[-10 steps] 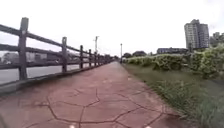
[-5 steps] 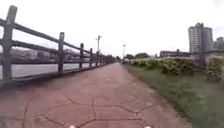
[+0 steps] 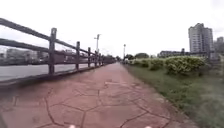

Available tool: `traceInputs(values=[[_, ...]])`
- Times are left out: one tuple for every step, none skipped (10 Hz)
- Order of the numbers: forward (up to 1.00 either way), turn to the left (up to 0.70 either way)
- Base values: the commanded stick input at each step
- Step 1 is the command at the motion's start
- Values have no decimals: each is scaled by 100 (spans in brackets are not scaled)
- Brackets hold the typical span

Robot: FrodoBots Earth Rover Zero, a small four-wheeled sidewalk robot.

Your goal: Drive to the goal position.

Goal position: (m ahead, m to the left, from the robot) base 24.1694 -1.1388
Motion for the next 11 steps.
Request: traceInputs(values=[[100,2],[100,2],[100,2],[100,2],[100,2],[100,2],[100,2],[100,2],[100,2],[100,2],[100,2]])
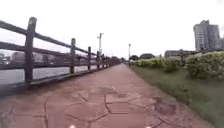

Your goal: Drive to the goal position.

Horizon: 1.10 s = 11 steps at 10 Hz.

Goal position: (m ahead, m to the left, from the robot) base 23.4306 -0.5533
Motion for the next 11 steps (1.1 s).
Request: traceInputs(values=[[100,2],[100,2],[100,2],[100,2],[100,2],[100,2],[100,2],[100,2],[100,2],[100,2],[100,2]])
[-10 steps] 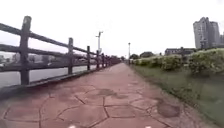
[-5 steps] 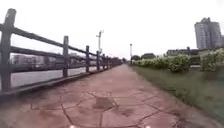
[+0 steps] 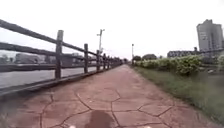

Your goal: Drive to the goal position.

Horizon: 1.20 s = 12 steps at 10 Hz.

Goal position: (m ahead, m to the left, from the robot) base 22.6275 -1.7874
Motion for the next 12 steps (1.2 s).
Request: traceInputs(values=[[100,2],[100,2],[100,2],[100,2],[71,1],[12,0],[0,0],[0,0],[0,0],[0,0],[0,0],[0,0]])
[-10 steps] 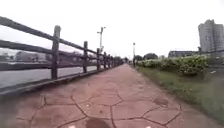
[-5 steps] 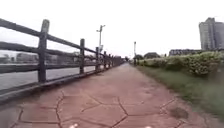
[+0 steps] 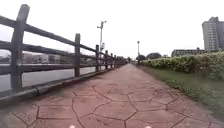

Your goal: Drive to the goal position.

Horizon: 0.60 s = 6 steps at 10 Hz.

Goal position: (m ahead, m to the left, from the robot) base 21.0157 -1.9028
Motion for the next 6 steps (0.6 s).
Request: traceInputs(values=[[0,0],[0,0],[0,0],[41,1],[26,1],[0,0]])
